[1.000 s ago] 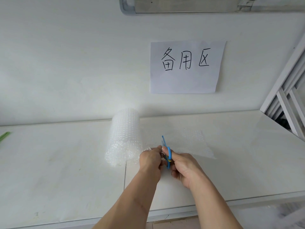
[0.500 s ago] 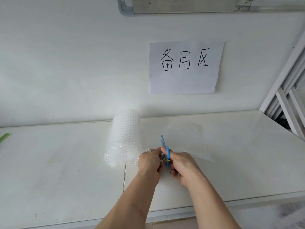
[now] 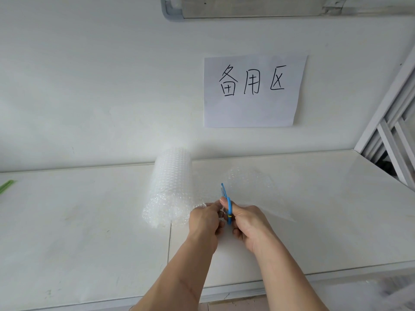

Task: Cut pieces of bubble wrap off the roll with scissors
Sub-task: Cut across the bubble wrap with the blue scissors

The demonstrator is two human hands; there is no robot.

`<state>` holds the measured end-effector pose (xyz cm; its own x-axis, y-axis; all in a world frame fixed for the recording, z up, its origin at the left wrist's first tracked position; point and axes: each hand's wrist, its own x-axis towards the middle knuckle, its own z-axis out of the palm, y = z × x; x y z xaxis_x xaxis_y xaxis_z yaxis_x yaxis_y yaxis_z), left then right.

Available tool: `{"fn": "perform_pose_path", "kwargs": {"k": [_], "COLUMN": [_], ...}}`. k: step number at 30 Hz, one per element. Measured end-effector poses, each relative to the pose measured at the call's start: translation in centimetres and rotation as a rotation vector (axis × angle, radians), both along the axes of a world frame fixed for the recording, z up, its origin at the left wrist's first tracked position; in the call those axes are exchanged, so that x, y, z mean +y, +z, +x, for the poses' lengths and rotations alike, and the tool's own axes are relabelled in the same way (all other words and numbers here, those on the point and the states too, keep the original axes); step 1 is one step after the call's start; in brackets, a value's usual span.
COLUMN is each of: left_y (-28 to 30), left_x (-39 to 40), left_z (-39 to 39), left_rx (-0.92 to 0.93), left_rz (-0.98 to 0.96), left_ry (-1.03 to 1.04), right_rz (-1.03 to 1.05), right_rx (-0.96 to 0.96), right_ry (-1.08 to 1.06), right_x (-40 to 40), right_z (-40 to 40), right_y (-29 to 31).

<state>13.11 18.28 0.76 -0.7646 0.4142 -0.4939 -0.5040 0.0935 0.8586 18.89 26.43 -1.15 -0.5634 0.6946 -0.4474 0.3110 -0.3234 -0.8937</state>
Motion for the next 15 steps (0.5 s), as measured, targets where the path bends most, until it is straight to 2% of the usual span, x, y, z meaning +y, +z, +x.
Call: {"fn": "perform_pose_path", "kwargs": {"k": [15], "left_y": [0.3], "left_x": [-0.4], "left_z": [0.2], "left_rx": [0.006], "left_rz": [-0.011], "left_ry": [0.000], "right_rz": [0.004], "right_rx": [-0.012], "right_ry": [0.009], "right_x": [0.6], "right_z": [-0.4], "right_y": [1.0]}}
